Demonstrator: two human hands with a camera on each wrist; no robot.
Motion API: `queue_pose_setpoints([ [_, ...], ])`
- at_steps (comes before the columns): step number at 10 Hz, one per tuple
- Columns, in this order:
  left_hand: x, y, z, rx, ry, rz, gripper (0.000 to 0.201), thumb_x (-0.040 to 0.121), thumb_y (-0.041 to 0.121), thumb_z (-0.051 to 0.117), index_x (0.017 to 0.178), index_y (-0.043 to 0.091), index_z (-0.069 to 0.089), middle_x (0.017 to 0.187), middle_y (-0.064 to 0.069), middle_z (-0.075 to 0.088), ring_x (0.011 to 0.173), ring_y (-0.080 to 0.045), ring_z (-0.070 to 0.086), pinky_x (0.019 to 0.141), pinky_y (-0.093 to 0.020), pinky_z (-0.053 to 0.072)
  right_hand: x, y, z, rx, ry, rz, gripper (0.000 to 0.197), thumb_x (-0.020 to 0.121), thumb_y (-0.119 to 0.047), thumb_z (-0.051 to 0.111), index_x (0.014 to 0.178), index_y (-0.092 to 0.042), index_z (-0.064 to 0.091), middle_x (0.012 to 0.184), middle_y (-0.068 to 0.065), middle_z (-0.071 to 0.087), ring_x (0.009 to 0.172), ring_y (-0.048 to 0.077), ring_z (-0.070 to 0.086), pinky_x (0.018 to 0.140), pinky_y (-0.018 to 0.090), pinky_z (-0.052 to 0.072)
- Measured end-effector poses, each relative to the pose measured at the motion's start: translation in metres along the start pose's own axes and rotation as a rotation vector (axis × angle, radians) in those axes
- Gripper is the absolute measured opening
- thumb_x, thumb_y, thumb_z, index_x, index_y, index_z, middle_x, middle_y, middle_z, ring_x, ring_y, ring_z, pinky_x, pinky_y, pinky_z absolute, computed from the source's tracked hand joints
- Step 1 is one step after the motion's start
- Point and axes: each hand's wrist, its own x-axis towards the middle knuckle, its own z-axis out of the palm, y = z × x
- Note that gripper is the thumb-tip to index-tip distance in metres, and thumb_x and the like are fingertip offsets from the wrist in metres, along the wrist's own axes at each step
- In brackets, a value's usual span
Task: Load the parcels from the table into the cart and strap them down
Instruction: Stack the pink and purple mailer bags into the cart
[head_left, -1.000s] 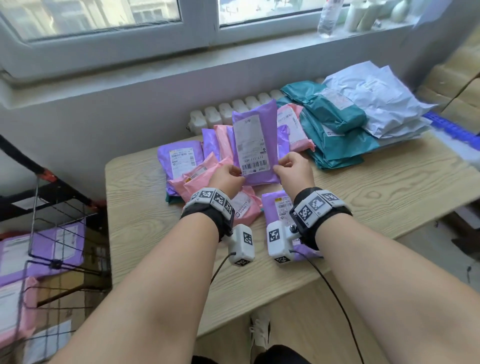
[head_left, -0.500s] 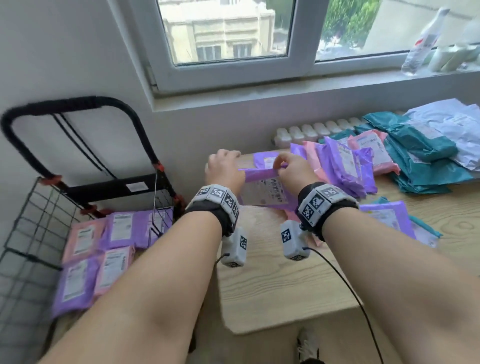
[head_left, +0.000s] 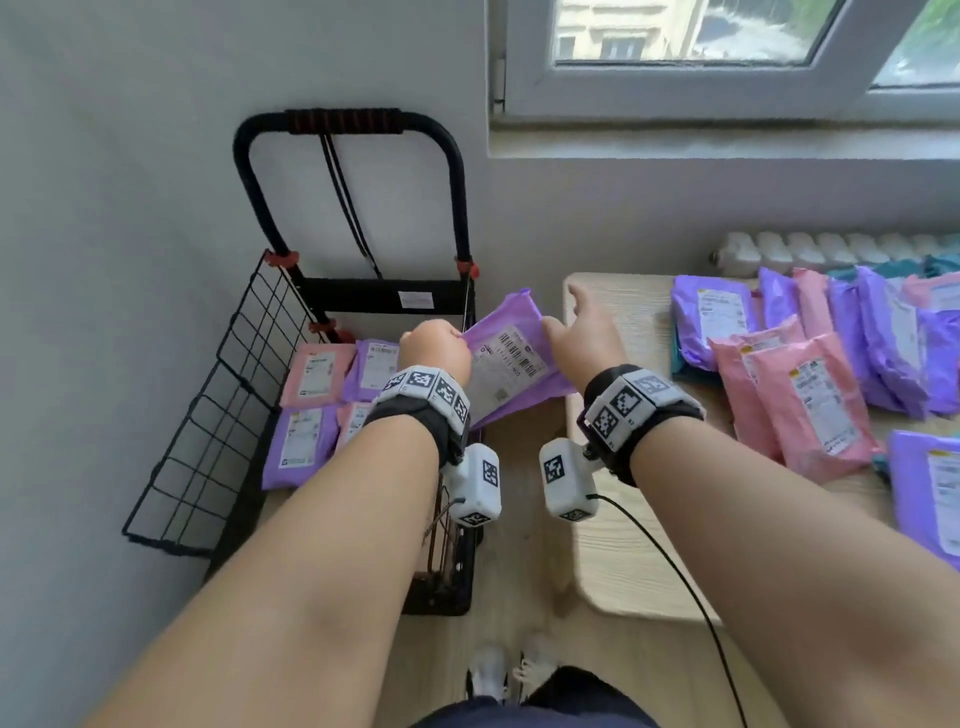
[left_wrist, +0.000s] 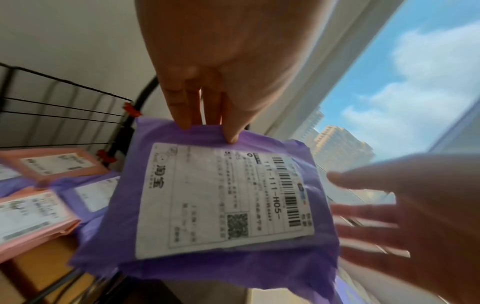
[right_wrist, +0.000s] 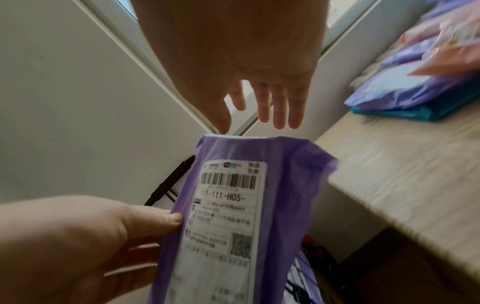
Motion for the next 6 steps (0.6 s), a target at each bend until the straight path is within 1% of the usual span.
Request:
queue_pose_setpoints([
  [1,0.004,-0.03,-0.014,-0.009,0.002,-0.159,0.028,0.093,0.012,0.047,0.105,0.006,0.071,0.111,-0.015,0.068,0.104,-0.034,0.061,0.08,-0.033,0.046,0.001,0.0,0.03,-0.005,-0.138,0.077,0.062,0.094,-0.028,0.053,0.15,-0.021,0.027,0.144,0.009,0.046,0.128,0.025,0.049,0.104,0.037,0.042],
  [2,0.004,-0.052,-0.023,-0.012,-0.027,-0.298,0.032,0.097,0.012,0.041,0.115,0.001,0.066,0.12,-0.016,0.064,0.112,-0.034,0.058,0.085,-0.035,0.046,-0.003,0.003,0.06,0.028,-0.252,0.092,0.061,0.093,-0.023,0.053,0.149,-0.018,0.029,0.141,0.006,0.05,0.124,0.023,0.053,0.097,0.029,0.041],
  [3,0.0,-0.082,-0.026,-0.057,-0.03,-0.404,0.033,0.099,0.014,0.041,0.122,0.001,0.062,0.125,-0.016,0.061,0.117,-0.031,0.057,0.09,-0.033,0.047,-0.014,0.008,0.093,0.042,-0.31,0.118,0.047,0.089,-0.018,0.053,0.135,-0.014,0.043,0.125,0.007,0.06,0.105,0.023,0.059,0.082,0.024,0.04],
  [4,0.002,-0.113,-0.024,-0.2,-0.066,-0.535,0.035,0.098,0.016,0.046,0.127,0.0,0.058,0.128,-0.016,0.06,0.117,-0.03,0.058,0.086,-0.031,0.05,-0.023,0.012,0.128,0.022,-0.387,0.174,0.049,0.087,-0.018,0.052,0.135,-0.012,0.043,0.105,0.004,0.063,0.086,0.02,0.061,0.076,0.03,0.048],
  [5,0.02,-0.155,-0.006,-0.304,-0.101,-0.58,0.035,0.096,0.016,0.049,0.128,0.001,0.056,0.129,-0.014,0.059,0.116,-0.027,0.06,0.088,-0.032,0.053,-0.021,0.016,0.159,-0.016,-0.464,0.216,0.049,0.089,-0.016,0.054,0.137,-0.013,0.045,0.112,0.004,0.063,0.09,0.022,0.06,0.075,0.025,0.045],
  [6,0.03,-0.163,0.0,-0.2,-0.182,-0.575,0.031,0.098,0.016,0.048,0.125,0.005,0.057,0.127,-0.009,0.061,0.118,-0.026,0.058,0.091,-0.032,0.049,-0.016,0.019,0.19,-0.053,-0.504,0.273,0.026,0.087,-0.007,0.055,0.113,-0.011,0.053,0.09,0.002,0.058,0.086,0.023,0.057,0.07,0.025,0.045],
])
